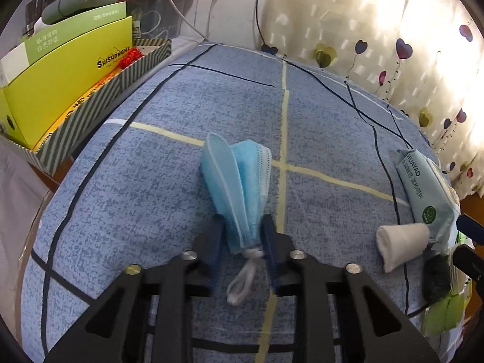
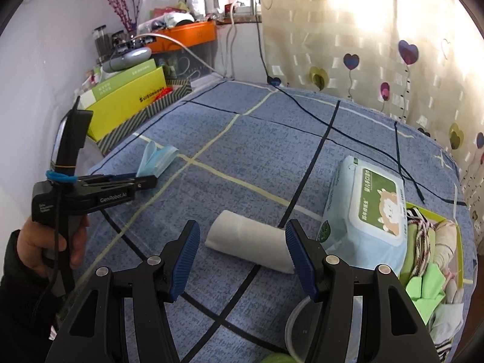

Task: Organize soft objects
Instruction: 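Grasp the blue face mask with left tool while right tool grasps the white towel, then carry the blue mask and white towel over the yellow-green box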

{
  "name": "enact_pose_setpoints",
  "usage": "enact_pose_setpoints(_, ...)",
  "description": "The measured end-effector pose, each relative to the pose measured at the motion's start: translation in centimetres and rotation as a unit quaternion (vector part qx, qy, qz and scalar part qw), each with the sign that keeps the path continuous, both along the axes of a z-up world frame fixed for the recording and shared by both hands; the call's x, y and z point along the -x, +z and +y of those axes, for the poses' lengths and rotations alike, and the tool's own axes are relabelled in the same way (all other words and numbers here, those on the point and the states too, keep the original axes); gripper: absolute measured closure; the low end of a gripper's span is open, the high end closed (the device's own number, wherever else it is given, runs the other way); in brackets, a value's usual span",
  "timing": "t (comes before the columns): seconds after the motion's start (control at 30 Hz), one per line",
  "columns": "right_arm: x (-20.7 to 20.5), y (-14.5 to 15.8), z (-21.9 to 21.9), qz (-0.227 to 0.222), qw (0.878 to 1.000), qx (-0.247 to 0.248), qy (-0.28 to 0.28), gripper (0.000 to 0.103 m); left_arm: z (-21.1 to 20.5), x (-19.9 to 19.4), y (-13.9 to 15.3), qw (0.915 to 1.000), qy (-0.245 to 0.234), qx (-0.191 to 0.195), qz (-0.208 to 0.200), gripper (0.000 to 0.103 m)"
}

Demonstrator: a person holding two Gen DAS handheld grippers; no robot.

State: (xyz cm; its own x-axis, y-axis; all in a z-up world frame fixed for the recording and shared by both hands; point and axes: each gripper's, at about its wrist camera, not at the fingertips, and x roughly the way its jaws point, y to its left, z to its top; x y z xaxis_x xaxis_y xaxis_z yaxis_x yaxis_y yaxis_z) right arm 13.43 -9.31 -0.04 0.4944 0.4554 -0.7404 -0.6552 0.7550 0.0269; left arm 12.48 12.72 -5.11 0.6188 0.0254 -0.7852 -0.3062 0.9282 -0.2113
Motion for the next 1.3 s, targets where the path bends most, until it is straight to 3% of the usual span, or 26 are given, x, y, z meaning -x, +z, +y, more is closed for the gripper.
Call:
enact_pose_setpoints(0.17,-0.6,-0.4,1.8,-0.009,0.995,0.077,0.069,0.044,-0.1,1.1,0.9,0.9997,-0.004,0.009,-0.021,0.085)
enact_pose_setpoints(0.37,-1.9,-2.8,4.1,0.006,0.97,0.192,0.15,0.044,-0.6,2.3,2.3,0.9987,-0.019,0.017,-0.045,0.085)
enact_pose_setpoints(0.63,-4.2,-5.3,5.9,0.046,0.947,0.252,0.195,0.044,-1.4,3.1,2.8,0.9978,-0.034,0.024,-0.051,0.085)
enact_pose_setpoints(0.7,-4.5,-5.9,6.2,0.059,0.944,0.253,0.201,0.045,-1.6,3.3,2.9,0.9976,-0.037,0.025,-0.052,0.085)
enact_pose_setpoints(0.73,-4.6,-6.0,6.2,0.062,0.944,0.252,0.202,0.051,-1.6,3.3,3.0,0.9975,-0.039,0.025,-0.053,0.085)
enact_pose_setpoints(0.77,-4.6,-6.0,6.3,0.065,0.944,0.247,0.207,0.066,-1.7,3.4,3.0,0.9974,-0.04,0.026,-0.054,0.085)
enact_pose_setpoints(0.87,-4.5,-5.5,6.5,0.057,0.95,0.232,0.202,0.08,-2.0,3.6,3.3,0.9971,-0.043,0.026,-0.057,0.085)
enact_pose_setpoints(1.1,-2.6,-0.2,5.1,0.007,0.979,0.132,0.153,0.08,-3.4,4.8,4.9,0.9945,-0.056,0.027,-0.085,0.085)
enact_pose_setpoints(1.3,0.8,2.4,3.3,-0.013,0.993,0.036,0.113,0.08,-5.4,6.9,6.9,0.9898,-0.072,0.024,-0.121,0.085)
